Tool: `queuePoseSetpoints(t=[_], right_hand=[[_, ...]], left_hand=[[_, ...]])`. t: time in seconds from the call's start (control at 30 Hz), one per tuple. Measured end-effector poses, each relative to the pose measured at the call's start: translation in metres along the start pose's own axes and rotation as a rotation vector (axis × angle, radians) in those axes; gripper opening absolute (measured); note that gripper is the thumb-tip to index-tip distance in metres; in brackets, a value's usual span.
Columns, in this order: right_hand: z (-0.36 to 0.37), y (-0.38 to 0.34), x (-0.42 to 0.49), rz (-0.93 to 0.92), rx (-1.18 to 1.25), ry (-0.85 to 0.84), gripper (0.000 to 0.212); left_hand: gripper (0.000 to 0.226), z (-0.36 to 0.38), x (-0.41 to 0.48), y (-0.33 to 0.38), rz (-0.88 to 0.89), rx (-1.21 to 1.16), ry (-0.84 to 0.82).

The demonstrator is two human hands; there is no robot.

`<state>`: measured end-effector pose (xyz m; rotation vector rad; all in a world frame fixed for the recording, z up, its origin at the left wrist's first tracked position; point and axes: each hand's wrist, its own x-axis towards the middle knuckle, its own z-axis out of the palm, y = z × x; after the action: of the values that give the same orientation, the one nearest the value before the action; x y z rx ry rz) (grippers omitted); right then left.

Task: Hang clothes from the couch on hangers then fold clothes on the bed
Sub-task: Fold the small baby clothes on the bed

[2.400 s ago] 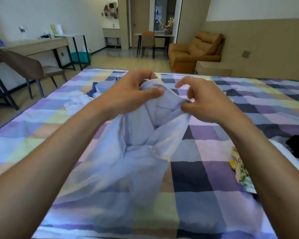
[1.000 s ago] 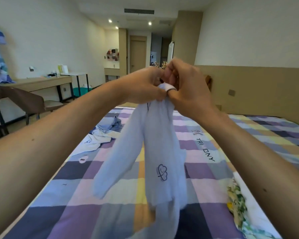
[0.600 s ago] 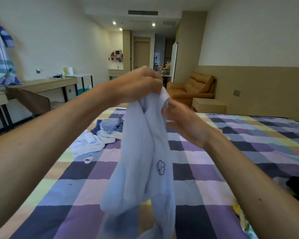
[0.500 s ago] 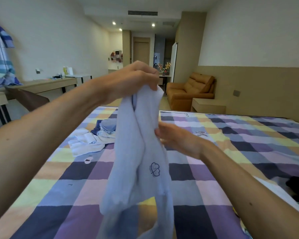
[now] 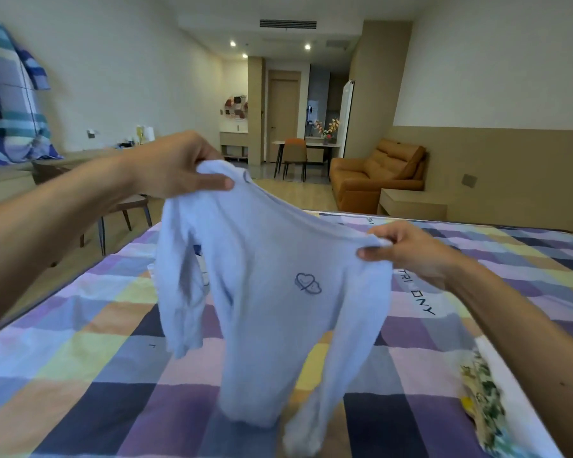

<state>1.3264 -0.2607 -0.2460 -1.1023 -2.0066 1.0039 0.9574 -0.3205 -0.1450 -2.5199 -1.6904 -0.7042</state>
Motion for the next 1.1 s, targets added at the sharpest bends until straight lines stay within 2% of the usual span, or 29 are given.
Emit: queuePoseSetpoints(t=[0.07, 0.13, 0.2, 0.33, 0.4, 0.47, 0.57, 0.73, 0.83, 0.9, 0.97, 1.07, 1.1], right_hand=[[-0.013, -0.003, 0.001, -0.034, 0.025, 0.058, 0.016], [-0.022, -0.006, 0.002, -0.098, 0.064, 0.114, 0.030], [-0.025, -0.010, 0.003, -0.170, -0.006, 0.198, 0.034], [-0.022, -0.018, -0.003, -0.347, -0.560, 0.435, 0.027], [-0.020, -0.024, -0.011, -0.415, -0.691, 0.504, 0.032], [-0.026, -0.031, -0.018, -0.436, -0.682, 0.507, 0.036], [-0.043, -0.050, -0.031, -0.400, -0.539, 0.419, 0.038], [-0.064, -0.067, -0.021, -0.297, -0.465, 0.299, 0.036], [-0.052, -0.047, 0.013, -0.164, -0.471, 0.183, 0.043], [-0.034, -0.020, 0.039, -0.077, -0.484, 0.107, 0.058], [-0.007, 0.019, 0.070, 0.003, -0.488, 0.082, 0.068], [0.037, 0.092, 0.106, 0.185, -0.508, 0.112, 0.045], [0.053, 0.113, 0.111, 0.255, -0.562, 0.088, 0.048]], left_hand=[[0.041, 0.010, -0.005, -0.021, -0.028, -0.098, 0.069], [0.043, 0.027, -0.010, -0.035, -0.060, -0.131, 0.159], [0.044, 0.048, -0.015, -0.043, -0.101, -0.120, 0.264], [0.039, 0.077, -0.026, -0.046, -0.130, -0.161, 0.455], [0.037, 0.076, -0.032, -0.039, -0.074, -0.096, 0.551], [0.033, 0.064, -0.039, -0.029, 0.008, -0.012, 0.615], [0.034, 0.031, -0.048, -0.015, 0.102, 0.052, 0.658], [0.046, 0.003, -0.040, -0.019, 0.122, 0.226, 0.608], [0.052, 0.020, -0.025, -0.045, 0.116, 0.207, 0.459], [0.053, 0.051, -0.015, -0.072, 0.095, 0.176, 0.355], [0.054, 0.094, -0.004, -0.109, 0.012, 0.169, 0.281], [0.049, 0.163, -0.006, -0.153, -0.253, 0.228, 0.113], [0.050, 0.182, -0.011, -0.158, -0.299, 0.218, 0.035]])
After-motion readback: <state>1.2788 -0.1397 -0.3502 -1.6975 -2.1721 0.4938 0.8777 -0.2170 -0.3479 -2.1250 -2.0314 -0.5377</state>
